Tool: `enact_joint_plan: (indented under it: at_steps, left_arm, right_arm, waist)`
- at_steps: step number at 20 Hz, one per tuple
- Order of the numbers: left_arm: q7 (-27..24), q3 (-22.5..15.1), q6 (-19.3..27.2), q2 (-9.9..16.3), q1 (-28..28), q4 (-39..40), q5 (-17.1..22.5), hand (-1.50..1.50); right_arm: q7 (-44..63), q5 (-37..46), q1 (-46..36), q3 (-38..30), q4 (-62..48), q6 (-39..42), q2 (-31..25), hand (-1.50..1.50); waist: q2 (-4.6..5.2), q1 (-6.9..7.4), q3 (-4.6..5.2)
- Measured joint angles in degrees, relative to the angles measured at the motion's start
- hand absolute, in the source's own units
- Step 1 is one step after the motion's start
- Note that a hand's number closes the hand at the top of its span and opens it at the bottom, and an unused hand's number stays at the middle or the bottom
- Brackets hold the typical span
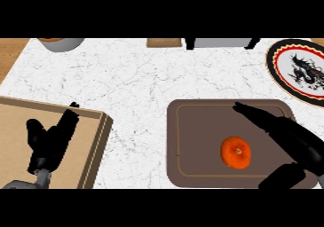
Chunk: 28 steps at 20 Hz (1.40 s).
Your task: Pick the squash from the tray and place it in the plate
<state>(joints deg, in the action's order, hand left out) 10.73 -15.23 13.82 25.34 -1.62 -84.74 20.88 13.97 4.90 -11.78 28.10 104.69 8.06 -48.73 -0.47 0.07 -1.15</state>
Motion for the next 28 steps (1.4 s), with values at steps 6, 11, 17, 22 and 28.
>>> enact_joint_plan:
  at_steps: [6, 11, 17, 22, 28]
  left_arm:
    - [-0.7, -0.4, 0.0, 0.1, -0.2, 1.0, 0.7, 0.00]
    - [-0.4, -1.8, 2.1, 0.1, -0.2, -0.6, 0.1, 0.00]
    - [-1.3, -3.2, 1.0, 1.1, 0.7, 0.3, 1.6, 0.00]
    - [-1.6, -4.5, 1.1, 1.8, 1.7, -0.3, 2.6, 0.00]
    - [-1.6, -5.2, 1.8, 2.0, 2.3, -1.4, 3.3, 0.00]
  right_arm:
    - [3.4, 6.8, 1.3, 2.8, 1.3, -1.7, 3.0, -1.50]
    - [5.3, 10.9, 0.8, 3.1, -0.5, -1.8, 4.4, -1.50]
    - [6.3, 14.4, 0.0, 4.6, -2.9, -1.1, 7.6, -1.50]
    - [4.3, 16.8, -0.2, 5.7, -7.1, -0.6, 9.9, 1.50]
    - [0.6, 22.0, -1.2, 7.7, -9.4, 0.5, 10.1, 1.50]
  waist:
    - [-0.05, -0.09, -0.05]
    - [-0.03, 0.15, -0.10]
    - [-0.01, 0.32, -0.33]
    - [0.02, 0.44, -0.32]
    - [-0.09, 0.41, -0.09]
